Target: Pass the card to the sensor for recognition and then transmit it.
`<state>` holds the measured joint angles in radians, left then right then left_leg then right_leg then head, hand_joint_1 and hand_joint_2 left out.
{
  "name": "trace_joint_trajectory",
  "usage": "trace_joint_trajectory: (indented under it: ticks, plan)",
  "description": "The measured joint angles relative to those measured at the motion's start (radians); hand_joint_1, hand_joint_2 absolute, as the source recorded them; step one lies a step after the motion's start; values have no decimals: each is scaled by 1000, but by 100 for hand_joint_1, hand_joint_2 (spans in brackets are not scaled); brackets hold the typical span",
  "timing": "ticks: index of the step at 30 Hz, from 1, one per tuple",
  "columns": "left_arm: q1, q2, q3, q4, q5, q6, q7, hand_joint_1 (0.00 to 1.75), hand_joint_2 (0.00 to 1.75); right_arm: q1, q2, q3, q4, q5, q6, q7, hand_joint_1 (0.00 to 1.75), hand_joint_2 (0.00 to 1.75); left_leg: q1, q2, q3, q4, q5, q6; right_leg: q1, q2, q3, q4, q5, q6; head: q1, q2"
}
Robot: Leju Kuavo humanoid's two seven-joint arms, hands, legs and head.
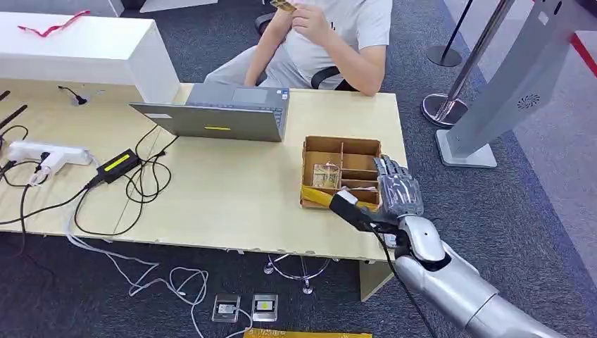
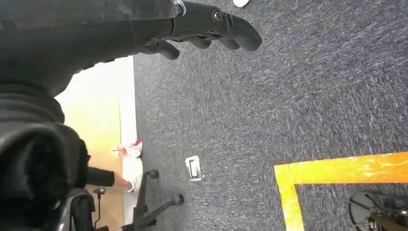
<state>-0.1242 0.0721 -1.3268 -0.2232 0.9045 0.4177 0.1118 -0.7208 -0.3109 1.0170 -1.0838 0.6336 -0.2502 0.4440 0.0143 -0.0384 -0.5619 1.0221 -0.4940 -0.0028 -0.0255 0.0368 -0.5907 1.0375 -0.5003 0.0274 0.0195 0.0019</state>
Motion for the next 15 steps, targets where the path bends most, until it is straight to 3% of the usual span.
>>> trace_joint_trajectory:
  ticks: [15]
  plan:
    - [0, 0, -9, 0, -4, -5, 1, 0, 0, -2, 41, 0, 38, 2, 0, -13, 0, 175, 0, 0, 0, 0, 0, 0, 0, 0, 0, 0, 0, 0, 0, 0]
